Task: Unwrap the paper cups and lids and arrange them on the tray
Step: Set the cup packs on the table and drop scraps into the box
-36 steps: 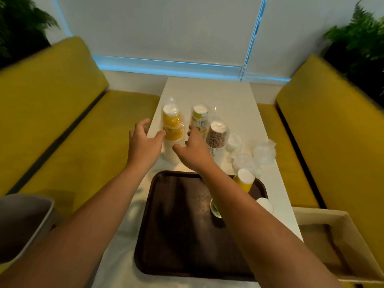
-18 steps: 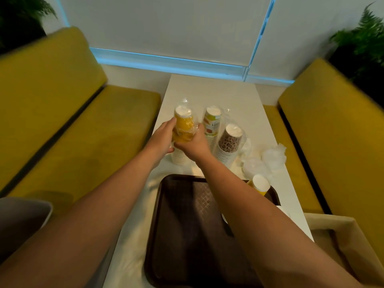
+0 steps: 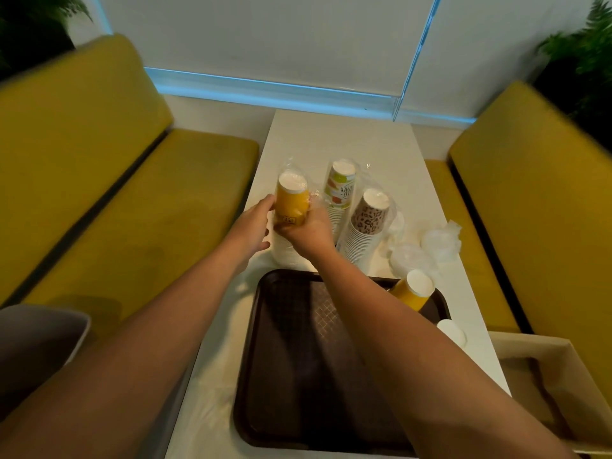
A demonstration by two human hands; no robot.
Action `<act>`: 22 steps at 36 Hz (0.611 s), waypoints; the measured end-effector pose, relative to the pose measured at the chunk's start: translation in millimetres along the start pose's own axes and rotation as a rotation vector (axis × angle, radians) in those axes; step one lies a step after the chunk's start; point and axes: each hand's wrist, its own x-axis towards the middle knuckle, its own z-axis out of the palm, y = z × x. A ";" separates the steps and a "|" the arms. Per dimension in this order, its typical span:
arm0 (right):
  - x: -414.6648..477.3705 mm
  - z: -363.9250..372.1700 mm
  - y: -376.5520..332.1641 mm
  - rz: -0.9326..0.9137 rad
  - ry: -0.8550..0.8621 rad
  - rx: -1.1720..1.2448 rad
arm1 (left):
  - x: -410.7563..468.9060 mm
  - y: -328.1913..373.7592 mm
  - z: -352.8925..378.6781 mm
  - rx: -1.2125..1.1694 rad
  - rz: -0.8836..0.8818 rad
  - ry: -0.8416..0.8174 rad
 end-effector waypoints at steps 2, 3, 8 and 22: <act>-6.8 -4.0 -4.9 0.000 -0.014 0.006 | -1.0 -1.6 -1.1 0.000 -0.010 -0.045; -9.2 -5.2 -7.0 -0.001 -0.015 0.006 | -1.2 -2.2 -1.5 0.001 -0.011 -0.060; -25.9 -19.3 -24.6 -0.025 -0.038 0.037 | -4.9 -5.4 -2.4 -0.012 0.007 -0.094; -43.7 -40.8 -43.1 -0.038 0.024 0.140 | -12.4 -2.6 -7.6 -0.044 0.046 -0.132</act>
